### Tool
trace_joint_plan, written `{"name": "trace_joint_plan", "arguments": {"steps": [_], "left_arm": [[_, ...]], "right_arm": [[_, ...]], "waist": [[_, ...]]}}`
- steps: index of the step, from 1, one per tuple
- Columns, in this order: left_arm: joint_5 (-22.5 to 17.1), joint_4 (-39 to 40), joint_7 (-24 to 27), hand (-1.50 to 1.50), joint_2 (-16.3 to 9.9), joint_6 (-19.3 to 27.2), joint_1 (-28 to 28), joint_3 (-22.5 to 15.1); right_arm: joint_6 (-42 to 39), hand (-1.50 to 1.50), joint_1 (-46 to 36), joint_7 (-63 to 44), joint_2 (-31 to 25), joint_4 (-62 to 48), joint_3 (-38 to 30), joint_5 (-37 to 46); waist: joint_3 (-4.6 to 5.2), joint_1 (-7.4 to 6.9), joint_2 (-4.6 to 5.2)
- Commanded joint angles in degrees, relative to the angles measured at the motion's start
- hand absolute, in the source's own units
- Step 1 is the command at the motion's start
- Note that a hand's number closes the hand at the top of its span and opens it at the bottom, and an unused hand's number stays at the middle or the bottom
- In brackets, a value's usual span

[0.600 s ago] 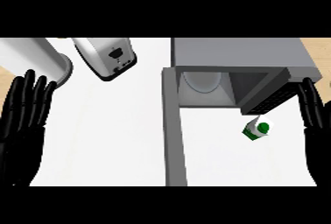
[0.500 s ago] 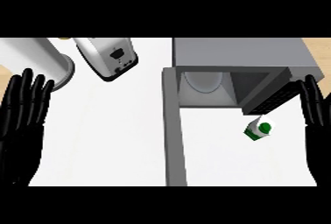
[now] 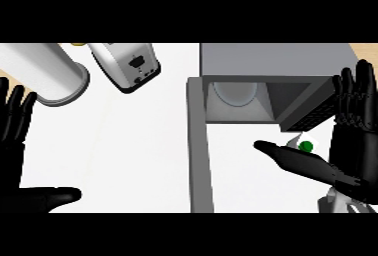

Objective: Pick up the milk, place it into the microwave and close the microwave

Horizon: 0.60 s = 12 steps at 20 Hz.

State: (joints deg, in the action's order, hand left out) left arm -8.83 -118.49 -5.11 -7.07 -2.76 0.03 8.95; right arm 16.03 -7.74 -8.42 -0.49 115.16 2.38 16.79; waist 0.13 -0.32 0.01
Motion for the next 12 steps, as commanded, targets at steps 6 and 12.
{"name": "trace_joint_plan", "arguments": {"steps": [6,12], "left_arm": [[-11.4,-5.6,-0.8,-1.50,-3.1,-7.1,9.2,8.9],[-9.6,-9.4,1.6,-1.50,0.5,-9.4,15.4,8.4]], "right_arm": [[10.4,-1.50,1.7,-5.8,0.5,-0.6,8.2,10.2],[12.8,-1.50,4.6,-6.1,0.5,-1.4,7.1,10.1]], "waist": [[-0.10,-0.10,-0.10],[-0.12,0.01,-0.09]]}}
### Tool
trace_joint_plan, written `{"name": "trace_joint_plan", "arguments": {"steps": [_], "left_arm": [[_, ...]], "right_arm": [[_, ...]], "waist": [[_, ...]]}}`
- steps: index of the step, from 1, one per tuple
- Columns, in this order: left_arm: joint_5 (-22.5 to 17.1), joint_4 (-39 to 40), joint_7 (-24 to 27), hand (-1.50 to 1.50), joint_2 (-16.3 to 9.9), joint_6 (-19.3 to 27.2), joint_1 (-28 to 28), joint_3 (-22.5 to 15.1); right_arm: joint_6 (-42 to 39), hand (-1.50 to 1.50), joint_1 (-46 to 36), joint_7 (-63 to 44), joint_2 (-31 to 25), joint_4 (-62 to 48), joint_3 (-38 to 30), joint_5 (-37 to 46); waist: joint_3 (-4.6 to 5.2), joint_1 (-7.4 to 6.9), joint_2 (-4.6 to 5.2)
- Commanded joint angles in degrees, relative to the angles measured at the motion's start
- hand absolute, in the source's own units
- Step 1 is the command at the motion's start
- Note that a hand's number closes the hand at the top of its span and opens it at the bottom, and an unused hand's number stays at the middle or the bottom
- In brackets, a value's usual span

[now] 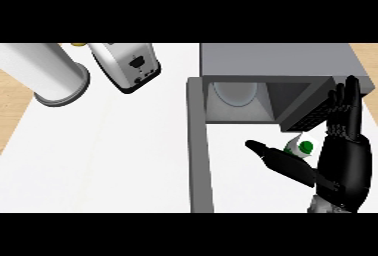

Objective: Pick up the milk, place it into the microwave and close the microwave

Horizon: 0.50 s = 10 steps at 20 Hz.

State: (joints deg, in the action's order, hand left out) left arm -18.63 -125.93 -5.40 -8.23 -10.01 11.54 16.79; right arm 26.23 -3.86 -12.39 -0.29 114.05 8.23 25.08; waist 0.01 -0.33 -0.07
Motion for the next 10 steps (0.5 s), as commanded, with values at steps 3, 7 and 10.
{"name": "trace_joint_plan", "arguments": {"steps": [3,7,10], "left_arm": [[-8.9,-1.7,-0.4,-1.50,-2.2,-5.6,4.6,7.6],[-7.6,-8.0,-0.6,-1.50,1.8,-7.3,11.1,5.9],[-9.5,-4.4,-1.8,-1.50,-0.2,-9.1,7.6,8.9]], "right_arm": [[2.1,-1.50,3.1,3.1,0.3,-3.7,-0.4,-1.1],[0.7,-1.50,2.6,8.8,-0.2,-9.6,-3.9,-6.1],[1.0,-1.50,6.0,10.0,0.3,-7.2,-3.1,-6.9]], "waist": [[0.00,-0.05,-0.01],[-0.03,-0.39,-0.01],[-0.02,0.10,0.01]]}}
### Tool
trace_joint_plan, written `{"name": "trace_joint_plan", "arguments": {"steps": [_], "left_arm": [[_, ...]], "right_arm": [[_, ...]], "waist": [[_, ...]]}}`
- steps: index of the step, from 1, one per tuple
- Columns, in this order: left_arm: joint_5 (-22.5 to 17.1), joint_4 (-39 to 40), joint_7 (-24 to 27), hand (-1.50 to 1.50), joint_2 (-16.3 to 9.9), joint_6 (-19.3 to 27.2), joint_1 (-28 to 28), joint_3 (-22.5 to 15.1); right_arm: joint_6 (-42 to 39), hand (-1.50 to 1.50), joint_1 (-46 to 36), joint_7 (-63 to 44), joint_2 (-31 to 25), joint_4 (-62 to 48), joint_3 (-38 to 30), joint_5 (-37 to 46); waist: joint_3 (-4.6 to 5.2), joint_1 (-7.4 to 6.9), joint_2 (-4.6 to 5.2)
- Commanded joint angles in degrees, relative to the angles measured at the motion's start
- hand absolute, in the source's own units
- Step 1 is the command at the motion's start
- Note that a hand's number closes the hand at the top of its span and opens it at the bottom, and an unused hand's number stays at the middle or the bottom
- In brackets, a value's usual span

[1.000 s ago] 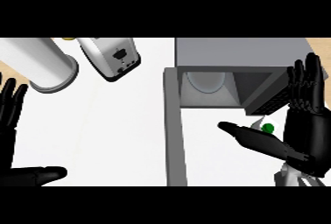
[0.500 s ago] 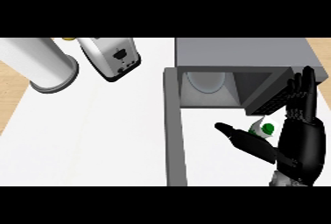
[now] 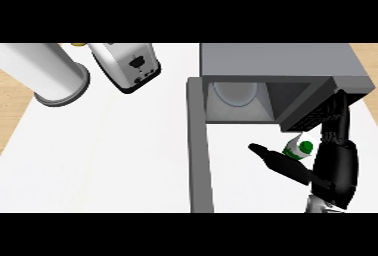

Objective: Pick up the milk, place it into the microwave and close the microwave

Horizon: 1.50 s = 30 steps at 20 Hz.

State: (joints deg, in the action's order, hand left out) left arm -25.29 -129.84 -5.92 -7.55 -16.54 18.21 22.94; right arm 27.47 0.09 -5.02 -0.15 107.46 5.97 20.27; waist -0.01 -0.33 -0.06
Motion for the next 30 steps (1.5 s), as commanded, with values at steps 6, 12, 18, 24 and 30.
{"name": "trace_joint_plan", "arguments": {"steps": [6,12,18,24,30], "left_arm": [[-3.6,-0.7,-2.5,-1.50,-0.4,-2.3,-0.1,4.2],[-5.6,-3.2,-2.6,-1.50,1.6,-4.8,2.7,6.3],[-4.9,0.5,0.6,-1.50,2.5,-9.3,3.2,9.7],[-8.1,-0.2,-1.7,-1.50,2.4,-10.8,3.0,12.1],[-2.3,2.7,2.2,-1.50,7.3,-14.6,3.9,9.1]], "right_arm": [[1.0,-1.50,1.6,10.3,0.1,-10.8,-7.8,-9.4],[2.6,-1.50,9.3,21.6,0.1,-14.9,-7.9,-13.5],[-1.6,-1.50,1.3,23.3,-3.3,-26.3,-16.7,-17.6],[-6.2,-1.50,3.8,34.8,-2.9,-34.2,-18.4,-21.1],[-7.0,-1.50,-2.5,39.5,-4.0,-46.3,-20.4,-21.8]], "waist": [[-0.01,0.11,0.06],[-0.02,0.20,-0.01],[0.00,-0.02,0.02],[0.00,0.04,0.01],[0.01,-0.10,0.07]]}}
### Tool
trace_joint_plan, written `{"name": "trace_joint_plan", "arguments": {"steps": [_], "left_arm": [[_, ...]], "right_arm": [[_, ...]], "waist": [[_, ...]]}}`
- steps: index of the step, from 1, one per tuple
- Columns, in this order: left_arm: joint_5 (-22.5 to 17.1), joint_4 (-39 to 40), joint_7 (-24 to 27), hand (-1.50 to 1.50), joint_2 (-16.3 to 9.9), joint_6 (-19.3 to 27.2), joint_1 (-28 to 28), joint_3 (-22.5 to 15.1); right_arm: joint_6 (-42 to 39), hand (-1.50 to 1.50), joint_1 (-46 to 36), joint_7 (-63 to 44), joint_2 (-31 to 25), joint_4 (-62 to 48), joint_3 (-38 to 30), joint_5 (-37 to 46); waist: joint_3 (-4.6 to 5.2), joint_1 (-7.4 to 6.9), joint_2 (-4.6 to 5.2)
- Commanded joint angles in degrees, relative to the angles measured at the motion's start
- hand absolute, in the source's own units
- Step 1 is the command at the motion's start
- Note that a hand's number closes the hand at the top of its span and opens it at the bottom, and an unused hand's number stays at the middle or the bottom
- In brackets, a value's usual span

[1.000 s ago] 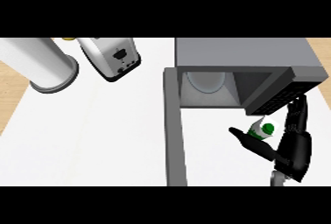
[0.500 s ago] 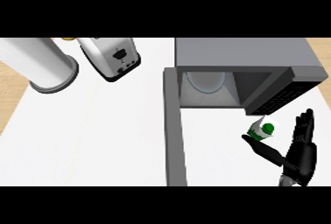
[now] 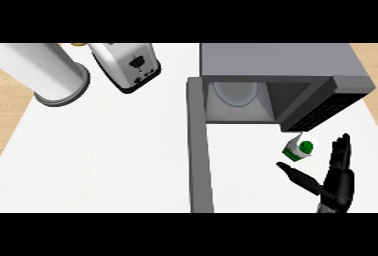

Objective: Pick up the milk, place it into the microwave and close the microwave

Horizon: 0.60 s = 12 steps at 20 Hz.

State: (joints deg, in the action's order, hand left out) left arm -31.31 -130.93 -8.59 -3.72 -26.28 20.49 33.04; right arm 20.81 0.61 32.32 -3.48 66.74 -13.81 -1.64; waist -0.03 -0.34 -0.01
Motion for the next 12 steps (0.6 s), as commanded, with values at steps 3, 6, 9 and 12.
{"name": "trace_joint_plan", "arguments": {"steps": [3,6,9,12], "left_arm": [[-7.3,-3.3,-3.3,-1.50,-1.3,-1.9,3.1,4.0],[-0.2,5.0,1.9,-1.50,-0.1,-3.6,-2.7,3.4],[-1.7,1.6,0.6,-1.50,1.1,-4.6,0.0,4.5],[-1.8,-2.3,-2.2,-1.50,3.4,-3.9,1.5,2.5]], "right_arm": [[-2.5,-1.50,-5.5,10.3,-2.1,-15.2,-4.3,-2.4],[-2.1,-1.50,-5.0,9.9,-2.7,-14.9,-4.8,-3.2],[-1.6,-1.50,-7.7,15.8,-2.8,-24.5,-6.1,-3.1],[-1.1,-1.50,-13.4,20.7,-4.2,-32.8,-7.9,-3.5]], "waist": [[-0.03,-0.41,0.00],[0.02,0.17,0.03],[0.00,-0.09,0.04],[-0.03,-0.32,0.08]]}}
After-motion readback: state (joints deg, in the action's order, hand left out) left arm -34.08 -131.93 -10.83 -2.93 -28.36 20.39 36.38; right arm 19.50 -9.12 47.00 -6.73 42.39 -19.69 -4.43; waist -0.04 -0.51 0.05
